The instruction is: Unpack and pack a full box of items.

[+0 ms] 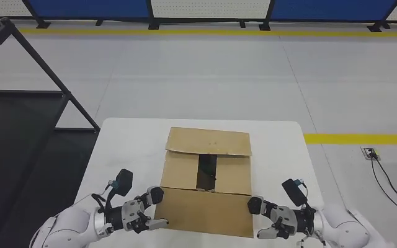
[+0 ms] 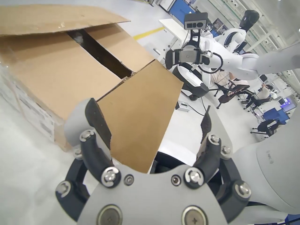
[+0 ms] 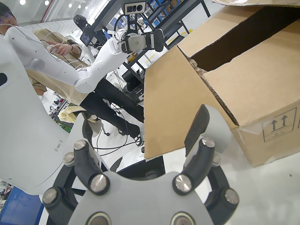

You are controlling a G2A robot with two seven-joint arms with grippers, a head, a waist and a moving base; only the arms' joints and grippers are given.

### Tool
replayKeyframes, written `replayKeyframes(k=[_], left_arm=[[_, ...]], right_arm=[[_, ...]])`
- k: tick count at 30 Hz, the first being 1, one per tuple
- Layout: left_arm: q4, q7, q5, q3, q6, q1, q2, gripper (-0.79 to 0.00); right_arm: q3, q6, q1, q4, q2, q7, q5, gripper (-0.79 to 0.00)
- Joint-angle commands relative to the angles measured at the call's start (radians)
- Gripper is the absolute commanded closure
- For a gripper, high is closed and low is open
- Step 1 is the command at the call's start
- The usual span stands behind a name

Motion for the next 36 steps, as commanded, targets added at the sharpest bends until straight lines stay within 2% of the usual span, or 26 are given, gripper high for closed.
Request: replayKeyframes(k=[1, 8, 16, 19, 23, 33, 36], left_arm=[[0.006, -0.002, 0.001, 0.012, 0.002, -0.001, 0.010, -0.785], [0.049, 0.010, 0.008, 0.047, -0.010, -0.020, 0.035, -0.785], [0.067, 0.017, -0.008, 0.070, -0.017, -0.032, 0.059, -0.785], [0.073, 0.019, -0.014, 0.081, -0.018, -0.036, 0.068, -0.785], [0.085, 0.012, -0.014, 0.086, -0.008, -0.045, 0.078, -0.785], [0.083, 0.009, -0.015, 0.085, -0.004, -0.048, 0.080, -0.785], [0.083, 0.009, -0.015, 0.085, -0.004, -0.048, 0.080, -0.785]], right_arm=[[-0.013, 0.000, 0.014, 0.011, 0.001, 0.000, 0.007, -0.785], [-0.031, 0.000, 0.051, 0.021, 0.005, 0.000, 0.068, -0.785], [0.001, 0.000, 0.053, 0.000, 0.008, -0.003, 0.145, -0.785], [0.030, 0.003, 0.046, 0.034, 0.002, -0.065, 0.108, -0.785], [0.018, 0.110, 0.055, 0.016, -0.014, -0.169, 0.044, -0.785], [0.018, 0.110, 0.055, 0.016, -0.014, -0.169, 0.044, -0.785], [-0.008, 0.181, 0.063, 0.005, -0.021, -0.181, 0.110, -0.785]])
